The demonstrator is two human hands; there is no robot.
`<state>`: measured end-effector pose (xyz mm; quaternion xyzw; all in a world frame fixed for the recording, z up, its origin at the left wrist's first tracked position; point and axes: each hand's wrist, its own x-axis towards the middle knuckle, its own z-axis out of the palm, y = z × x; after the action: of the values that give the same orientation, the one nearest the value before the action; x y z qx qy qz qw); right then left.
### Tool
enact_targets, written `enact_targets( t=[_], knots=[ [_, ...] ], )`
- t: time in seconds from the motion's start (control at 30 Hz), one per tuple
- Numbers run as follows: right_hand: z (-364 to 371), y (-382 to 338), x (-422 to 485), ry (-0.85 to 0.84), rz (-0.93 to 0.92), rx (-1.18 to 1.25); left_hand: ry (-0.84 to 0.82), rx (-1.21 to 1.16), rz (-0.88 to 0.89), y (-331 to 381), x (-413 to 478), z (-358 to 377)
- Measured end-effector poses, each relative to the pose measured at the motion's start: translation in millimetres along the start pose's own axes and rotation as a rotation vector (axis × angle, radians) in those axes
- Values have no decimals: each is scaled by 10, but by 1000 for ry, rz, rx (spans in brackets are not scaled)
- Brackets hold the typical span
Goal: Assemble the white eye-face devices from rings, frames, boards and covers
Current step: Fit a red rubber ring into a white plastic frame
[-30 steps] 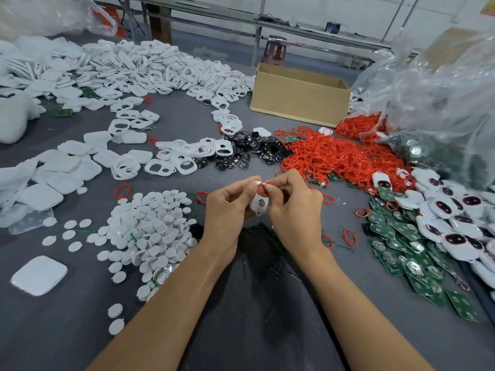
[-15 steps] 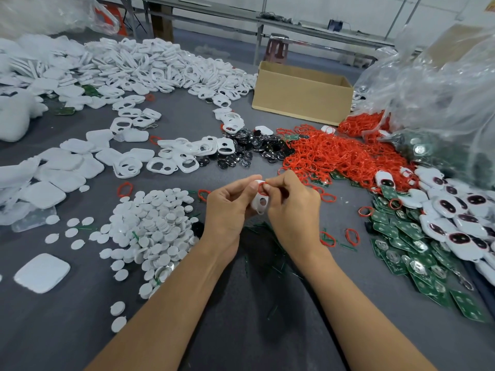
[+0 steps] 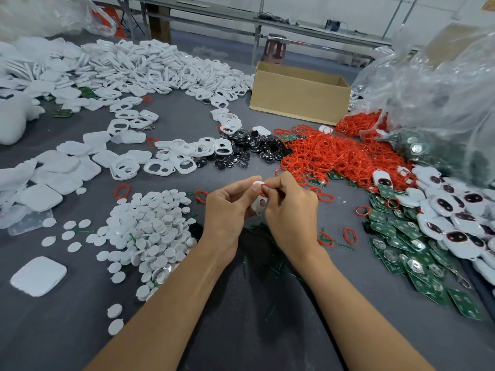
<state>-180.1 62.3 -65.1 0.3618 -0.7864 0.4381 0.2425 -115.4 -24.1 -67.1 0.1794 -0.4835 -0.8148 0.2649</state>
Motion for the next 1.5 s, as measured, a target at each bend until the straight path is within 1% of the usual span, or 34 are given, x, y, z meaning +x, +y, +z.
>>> enact_targets(
  t=[0.37, 0.57, 0.7, 0.8, 0.9, 0.97, 1.2, 1.5],
  knots=[
    [16, 24, 1, -21, -14, 5, 51, 58, 8, 16, -4, 17],
    [18, 44, -17, -8, -80, -36, 31, 76, 11, 12, -29, 24],
    [34, 48, -37, 3, -111, -26, 48, 47, -4, 15, -44, 26],
    [46, 45, -47, -6, -92, 9, 50, 49, -4, 21, -54, 19],
    [27, 78, -42, -31, -32, 71, 43, 106, 17, 7, -54, 25],
    [14, 96, -45, -40, -30, 77, 44, 142, 31, -2, -52, 32],
    [29, 97, -56, -107, -63, -8, 84, 166, 24, -15, -48, 34],
    [14, 84, -33, -65, -108, -41, 103, 173, 13, -24, -67, 52]
  ],
)
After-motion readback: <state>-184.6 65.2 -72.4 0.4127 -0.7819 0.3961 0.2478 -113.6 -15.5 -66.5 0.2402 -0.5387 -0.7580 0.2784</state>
